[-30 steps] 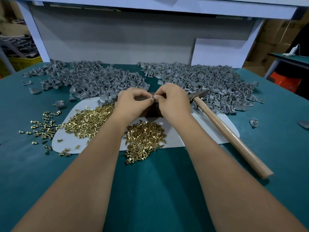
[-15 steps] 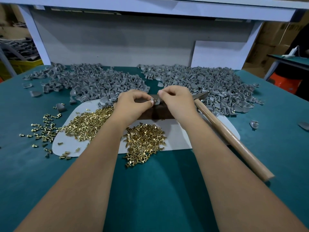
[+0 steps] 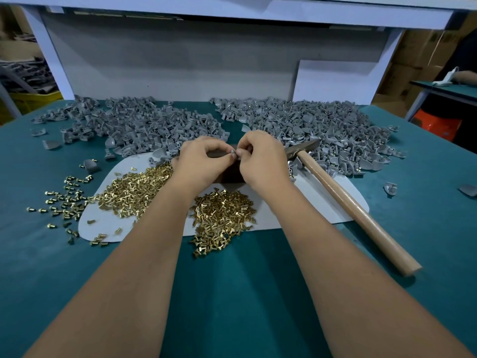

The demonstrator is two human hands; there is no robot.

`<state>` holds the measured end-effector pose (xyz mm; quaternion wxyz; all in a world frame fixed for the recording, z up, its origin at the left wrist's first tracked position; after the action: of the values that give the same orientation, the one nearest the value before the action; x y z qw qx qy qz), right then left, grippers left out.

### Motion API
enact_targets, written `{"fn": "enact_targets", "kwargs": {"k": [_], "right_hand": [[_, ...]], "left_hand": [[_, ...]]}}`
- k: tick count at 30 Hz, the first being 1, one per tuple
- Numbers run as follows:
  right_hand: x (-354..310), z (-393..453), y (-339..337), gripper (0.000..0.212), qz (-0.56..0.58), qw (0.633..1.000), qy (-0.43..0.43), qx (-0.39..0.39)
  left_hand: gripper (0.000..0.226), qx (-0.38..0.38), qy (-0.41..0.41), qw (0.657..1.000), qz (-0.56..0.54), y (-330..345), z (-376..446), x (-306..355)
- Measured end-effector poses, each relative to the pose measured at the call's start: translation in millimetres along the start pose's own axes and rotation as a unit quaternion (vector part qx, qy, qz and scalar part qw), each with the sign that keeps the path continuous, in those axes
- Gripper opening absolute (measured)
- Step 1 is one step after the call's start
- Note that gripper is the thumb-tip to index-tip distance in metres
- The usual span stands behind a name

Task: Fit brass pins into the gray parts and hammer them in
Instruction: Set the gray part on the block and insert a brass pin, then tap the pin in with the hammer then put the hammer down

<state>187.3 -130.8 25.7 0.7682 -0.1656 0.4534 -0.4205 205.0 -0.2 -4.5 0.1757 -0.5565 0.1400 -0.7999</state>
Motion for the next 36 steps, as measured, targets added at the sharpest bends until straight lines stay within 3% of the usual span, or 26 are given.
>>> {"fn": "enact_targets", "kwargs": {"k": [5,10,16,23,25,27,30,32,36], "right_hand": [[-2,0,0,0.018,-0.005,1.0,-0.015,-0.005],[6,6,4,0.02,0.018,0.998,0.04,-0.044],[9,5,4,0.022,0.03,0.997,0.06,-0.035],[2,-6,-2,0.006,0.053,0.998,0.012,-0.034],[8,-9,-13,0.011,0.05,0.998,0.029,-0.031],[27,-13,-36,0.015,0.0,0.997,0.072,-0.005],[62,-25,-87,0.024,-0.209,0.968,0.125,0.057],[85,-37,-102,0.033,-0.301,0.936,0.18,0.029],[103,-52,-88,0.032,-0.324,0.916,0.227,-0.067]], "left_hand": [[0.014,-0.002,-0.011,1.0,-0.018,1,2,-1],[0.006,-0.005,-0.008,1.0,-0.029,2,5,-3],[0.017,-0.001,0.002,1.0,-0.024,1,9,-5],[0.009,-0.002,-0.014,1.0,-0.003,1,0,-2],[0.012,0.022,-0.023,0.999,0.018,-1,-4,-3],[0.015,0.051,-0.037,0.997,0.044,-2,-10,-3],[0.016,0.095,-0.047,0.988,0.116,-4,-16,-4],[0.009,0.117,-0.045,0.983,0.136,-6,-18,-2],[0.01,0.124,-0.038,0.983,0.134,-6,-18,-1]]}}
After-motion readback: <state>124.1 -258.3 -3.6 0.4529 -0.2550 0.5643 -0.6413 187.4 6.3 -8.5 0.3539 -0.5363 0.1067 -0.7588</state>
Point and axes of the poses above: each hand's wrist, its own z-axis towards the middle knuckle, its own y-axis out of the palm, x = y × z, the point moved 10 cm from there along z, towards the middle knuckle, and after that the axes turned 4 degrees about x, right-handed, at the moved point
